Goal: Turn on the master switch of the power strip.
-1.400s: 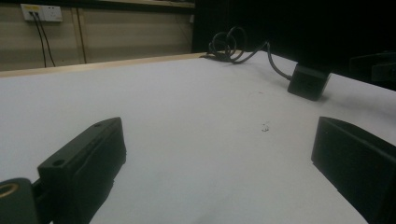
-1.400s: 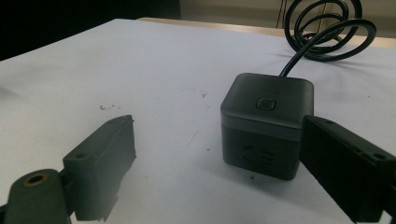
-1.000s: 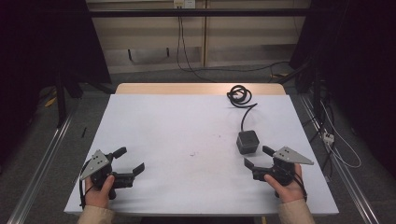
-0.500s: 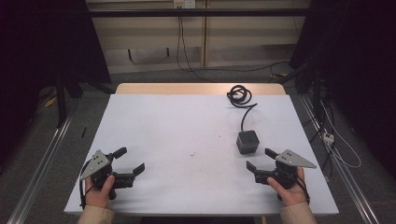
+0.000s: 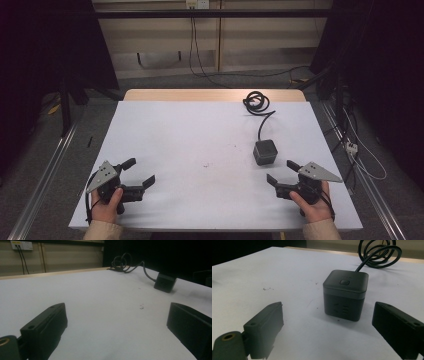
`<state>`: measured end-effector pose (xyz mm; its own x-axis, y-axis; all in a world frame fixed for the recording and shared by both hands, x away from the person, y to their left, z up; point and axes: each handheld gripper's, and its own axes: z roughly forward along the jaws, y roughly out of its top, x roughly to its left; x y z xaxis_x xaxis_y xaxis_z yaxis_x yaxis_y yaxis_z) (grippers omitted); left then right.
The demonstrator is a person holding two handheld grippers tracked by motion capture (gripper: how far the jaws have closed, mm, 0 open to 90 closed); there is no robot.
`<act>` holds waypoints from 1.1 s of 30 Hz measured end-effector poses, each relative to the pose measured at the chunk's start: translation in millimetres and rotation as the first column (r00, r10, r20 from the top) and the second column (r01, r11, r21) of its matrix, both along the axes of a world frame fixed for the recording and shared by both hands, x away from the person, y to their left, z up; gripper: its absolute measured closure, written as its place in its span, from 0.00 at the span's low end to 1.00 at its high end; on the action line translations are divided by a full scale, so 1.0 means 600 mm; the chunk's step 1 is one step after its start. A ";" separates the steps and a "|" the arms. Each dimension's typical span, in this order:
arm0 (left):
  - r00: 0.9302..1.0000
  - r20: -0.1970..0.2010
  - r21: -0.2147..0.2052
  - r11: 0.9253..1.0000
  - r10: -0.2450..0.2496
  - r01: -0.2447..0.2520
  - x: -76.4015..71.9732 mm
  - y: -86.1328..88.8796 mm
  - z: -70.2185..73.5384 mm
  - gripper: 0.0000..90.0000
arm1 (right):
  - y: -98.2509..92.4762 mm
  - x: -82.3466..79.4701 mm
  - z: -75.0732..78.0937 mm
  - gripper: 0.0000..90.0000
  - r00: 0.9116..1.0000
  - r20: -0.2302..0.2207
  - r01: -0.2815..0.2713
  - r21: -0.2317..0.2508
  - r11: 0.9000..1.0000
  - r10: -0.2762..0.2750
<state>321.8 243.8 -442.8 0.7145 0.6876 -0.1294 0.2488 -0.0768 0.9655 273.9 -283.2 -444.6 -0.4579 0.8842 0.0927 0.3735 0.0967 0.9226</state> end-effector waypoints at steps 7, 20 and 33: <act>1.000 0.002 0.005 1.000 0.002 -0.002 0.000 0.002 0.000 0.03 | -0.005 -0.004 -0.002 0.11 1.000 -0.007 0.003 -0.003 1.000 -0.003; 1.000 -0.002 0.006 1.000 0.004 -0.004 0.000 0.002 -0.001 0.03 | -0.015 -0.013 -0.004 0.11 1.000 -0.005 0.012 -0.004 1.000 -0.012; 1.000 -0.005 0.004 1.000 0.007 -0.007 -0.001 0.002 -0.002 0.03 | -0.022 -0.020 -0.007 0.11 1.000 -0.006 0.016 -0.009 1.000 -0.016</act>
